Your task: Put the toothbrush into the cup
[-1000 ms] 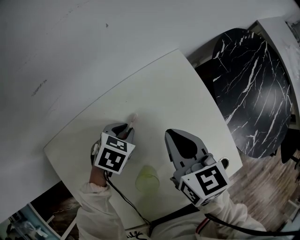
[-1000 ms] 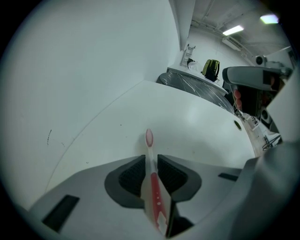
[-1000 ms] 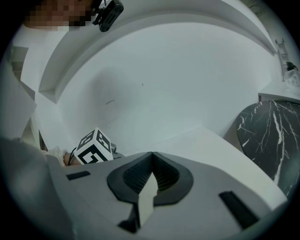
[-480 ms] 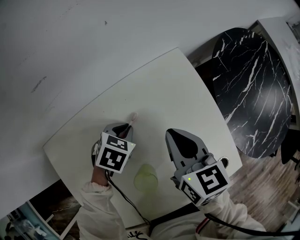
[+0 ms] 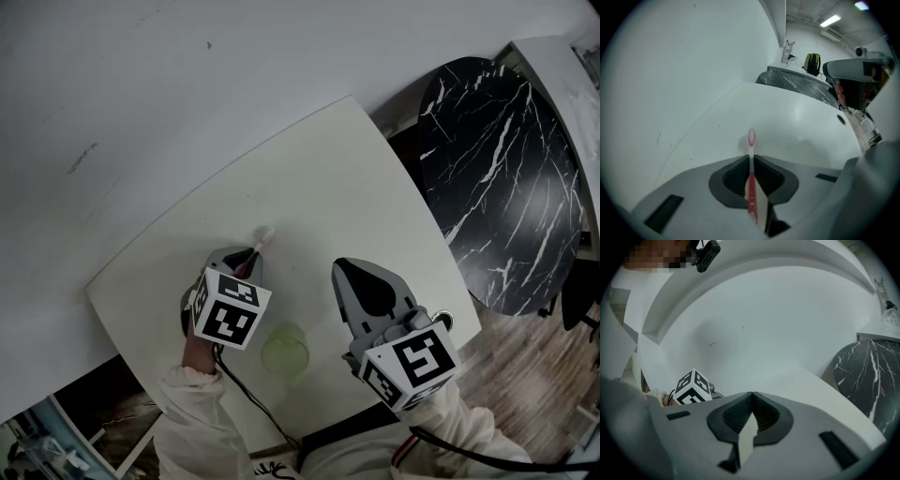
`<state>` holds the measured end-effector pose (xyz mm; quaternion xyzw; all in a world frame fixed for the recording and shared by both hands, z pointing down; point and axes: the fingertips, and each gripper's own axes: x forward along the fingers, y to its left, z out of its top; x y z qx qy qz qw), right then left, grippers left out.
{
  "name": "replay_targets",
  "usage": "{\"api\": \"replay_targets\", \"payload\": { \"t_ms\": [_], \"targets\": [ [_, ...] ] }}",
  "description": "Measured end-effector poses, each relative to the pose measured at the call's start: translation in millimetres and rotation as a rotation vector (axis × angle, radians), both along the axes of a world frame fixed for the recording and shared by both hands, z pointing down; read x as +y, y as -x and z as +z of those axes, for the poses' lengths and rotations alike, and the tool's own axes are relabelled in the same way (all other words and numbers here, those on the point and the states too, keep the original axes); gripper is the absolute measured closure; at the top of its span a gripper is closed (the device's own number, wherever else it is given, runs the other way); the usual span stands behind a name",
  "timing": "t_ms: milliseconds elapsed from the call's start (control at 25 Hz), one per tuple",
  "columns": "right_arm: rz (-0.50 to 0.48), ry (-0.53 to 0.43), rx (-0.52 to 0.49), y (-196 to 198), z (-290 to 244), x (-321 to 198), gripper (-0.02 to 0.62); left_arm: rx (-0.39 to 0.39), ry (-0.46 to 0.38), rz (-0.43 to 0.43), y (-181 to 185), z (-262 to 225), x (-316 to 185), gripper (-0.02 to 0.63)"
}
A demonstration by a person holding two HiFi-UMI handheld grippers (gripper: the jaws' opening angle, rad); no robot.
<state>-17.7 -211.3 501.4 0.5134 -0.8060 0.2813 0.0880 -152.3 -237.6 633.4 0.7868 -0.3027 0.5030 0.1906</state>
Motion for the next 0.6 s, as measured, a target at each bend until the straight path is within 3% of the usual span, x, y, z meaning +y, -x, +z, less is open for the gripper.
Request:
{"api": "replay_targets", "payload": {
  "t_ms": [600],
  "targets": [
    [-0.059, -0.08, -0.021, 3, -52, 28, 0.591, 0.037, -0.135, -0.101, 10, -80, 21, 0.565]
  ]
}}
